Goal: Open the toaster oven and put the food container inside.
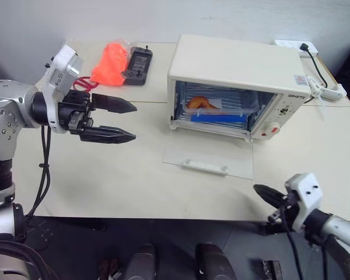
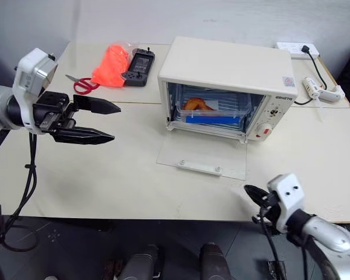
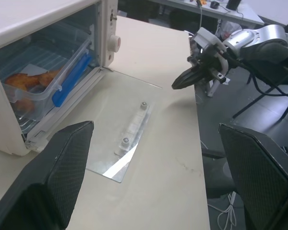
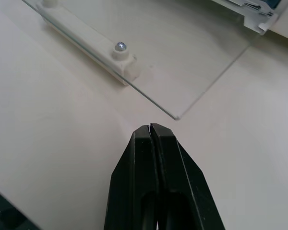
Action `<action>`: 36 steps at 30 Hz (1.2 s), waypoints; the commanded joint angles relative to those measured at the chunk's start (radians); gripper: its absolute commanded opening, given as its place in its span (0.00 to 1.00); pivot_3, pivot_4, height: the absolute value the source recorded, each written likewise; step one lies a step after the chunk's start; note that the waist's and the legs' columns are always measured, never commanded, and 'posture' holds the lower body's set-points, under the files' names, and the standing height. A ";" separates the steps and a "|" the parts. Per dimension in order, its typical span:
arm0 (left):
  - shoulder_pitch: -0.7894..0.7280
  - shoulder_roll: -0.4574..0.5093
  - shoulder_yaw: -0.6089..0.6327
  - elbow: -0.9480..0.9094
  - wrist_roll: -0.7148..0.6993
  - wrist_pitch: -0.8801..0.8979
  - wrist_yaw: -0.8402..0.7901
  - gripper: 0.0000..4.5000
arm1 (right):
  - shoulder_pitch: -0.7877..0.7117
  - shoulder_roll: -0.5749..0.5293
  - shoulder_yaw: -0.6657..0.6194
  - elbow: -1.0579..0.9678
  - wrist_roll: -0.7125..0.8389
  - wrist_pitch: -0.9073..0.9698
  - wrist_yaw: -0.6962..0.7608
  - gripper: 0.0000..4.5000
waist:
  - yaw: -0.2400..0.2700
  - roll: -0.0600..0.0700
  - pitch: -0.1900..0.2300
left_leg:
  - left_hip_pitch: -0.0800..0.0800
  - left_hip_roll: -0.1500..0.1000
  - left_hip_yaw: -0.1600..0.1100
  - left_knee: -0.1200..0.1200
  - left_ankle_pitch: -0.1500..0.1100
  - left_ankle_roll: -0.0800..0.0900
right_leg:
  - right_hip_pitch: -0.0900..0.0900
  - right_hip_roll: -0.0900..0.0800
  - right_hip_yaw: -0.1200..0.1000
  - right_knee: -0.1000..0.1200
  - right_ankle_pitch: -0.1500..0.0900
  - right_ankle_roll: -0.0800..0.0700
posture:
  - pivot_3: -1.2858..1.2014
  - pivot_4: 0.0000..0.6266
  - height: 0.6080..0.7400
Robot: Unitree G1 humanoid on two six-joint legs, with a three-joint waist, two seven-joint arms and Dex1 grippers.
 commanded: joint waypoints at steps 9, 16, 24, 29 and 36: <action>-0.078 -0.018 -0.006 0.002 0.000 -0.055 0.007 0.98 | -0.142 0.075 0.141 0.192 -0.115 -0.127 -0.092 0.00 | 0.000 0.000 0.000 | 0.000 -0.001 0.000 -0.001 0.000 0.000 | -0.001 0.000 0.000 0.000 0.000 0.000 | 0.52 0.24 1.00; -0.067 -0.023 -0.007 0.012 0.010 -0.075 0.009 0.98 | -0.248 0.064 0.087 0.171 -0.073 -0.129 -0.110 0.00 | -0.004 0.000 0.000 | 0.000 -0.001 0.000 -0.001 0.000 -0.001 | -0.001 0.000 0.000 0.000 0.000 0.000 | 0.52 0.24 1.00; -0.038 -0.037 -0.001 0.018 0.016 -0.093 0.031 0.98 | -0.482 0.038 0.016 0.191 -0.006 -0.077 -0.145 0.00 | -0.002 0.000 0.000 | 0.000 0.000 0.000 -0.001 0.001 -0.001 | -0.002 0.000 -0.001 0.001 0.000 0.000 | 0.52 0.24 1.00; -0.038 -0.052 0.005 0.028 0.015 -0.100 0.055 0.98 | -0.551 0.017 0.016 0.236 -0.004 -0.069 -0.132 0.00 | 0.000 0.000 0.000 | -0.001 0.000 -0.001 -0.002 0.001 -0.001 | -0.002 -0.001 -0.001 0.001 0.000 0.000 | 0.52 0.24 1.00; -0.015 -0.051 0.016 0.052 0.026 -0.118 0.083 0.98 | -0.424 -0.217 -0.145 0.251 0.085 -0.036 0.113 0.00 | 0.004 0.000 0.000 | -0.002 -0.001 0.000 -0.001 0.000 0.000 | -0.002 -0.001 -0.001 0.000 0.000 0.000 | 0.52 0.24 1.00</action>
